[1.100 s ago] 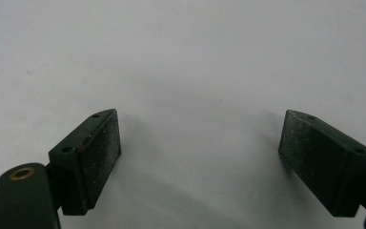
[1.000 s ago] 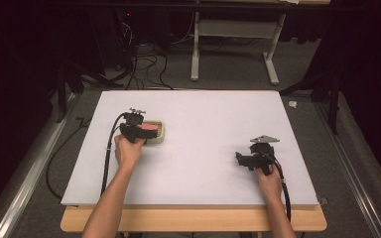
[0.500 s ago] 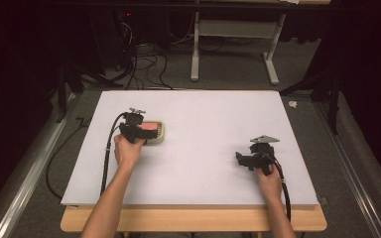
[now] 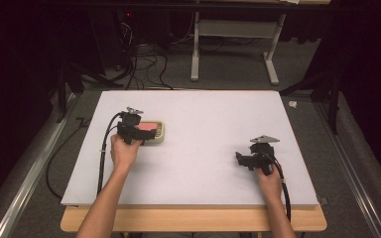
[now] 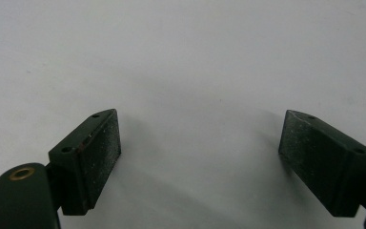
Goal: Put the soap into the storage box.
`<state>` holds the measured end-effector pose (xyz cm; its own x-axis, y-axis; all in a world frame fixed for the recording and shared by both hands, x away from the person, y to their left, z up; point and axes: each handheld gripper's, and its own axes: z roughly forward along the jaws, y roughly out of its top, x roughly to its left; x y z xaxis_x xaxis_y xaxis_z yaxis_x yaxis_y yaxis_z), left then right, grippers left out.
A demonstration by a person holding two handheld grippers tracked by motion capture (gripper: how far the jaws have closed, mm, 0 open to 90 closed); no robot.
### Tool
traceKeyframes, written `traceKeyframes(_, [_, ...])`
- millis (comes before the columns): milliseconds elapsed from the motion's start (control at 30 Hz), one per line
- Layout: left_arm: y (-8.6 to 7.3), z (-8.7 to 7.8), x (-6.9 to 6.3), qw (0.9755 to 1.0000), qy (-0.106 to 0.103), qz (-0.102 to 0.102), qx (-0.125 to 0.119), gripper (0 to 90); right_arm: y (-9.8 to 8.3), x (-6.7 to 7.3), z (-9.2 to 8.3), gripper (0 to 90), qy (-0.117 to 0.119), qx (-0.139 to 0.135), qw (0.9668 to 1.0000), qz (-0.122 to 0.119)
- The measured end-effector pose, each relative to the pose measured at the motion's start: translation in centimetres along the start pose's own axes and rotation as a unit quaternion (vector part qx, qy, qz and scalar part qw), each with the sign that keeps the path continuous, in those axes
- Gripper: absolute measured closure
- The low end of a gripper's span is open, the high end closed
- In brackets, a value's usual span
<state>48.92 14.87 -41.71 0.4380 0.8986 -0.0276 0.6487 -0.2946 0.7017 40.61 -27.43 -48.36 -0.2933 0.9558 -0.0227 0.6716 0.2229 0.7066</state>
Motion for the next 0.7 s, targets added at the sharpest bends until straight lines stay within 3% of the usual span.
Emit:
traceKeyframes(400, [-0.1, -1.3, -0.5, 0.9997, -0.013, 0.014, -0.015, 13.5, 0.0, 0.0, 0.0, 14.7, 0.0, 0.0, 1.0, -0.001])
traceKeyframes(700, [-0.6, -2.2, -0.5, 0.9993, -0.02, 0.009, -0.029, 14.0, 0.0, 0.0, 0.0, 14.7, 0.0, 0.0, 1.0, 0.0])
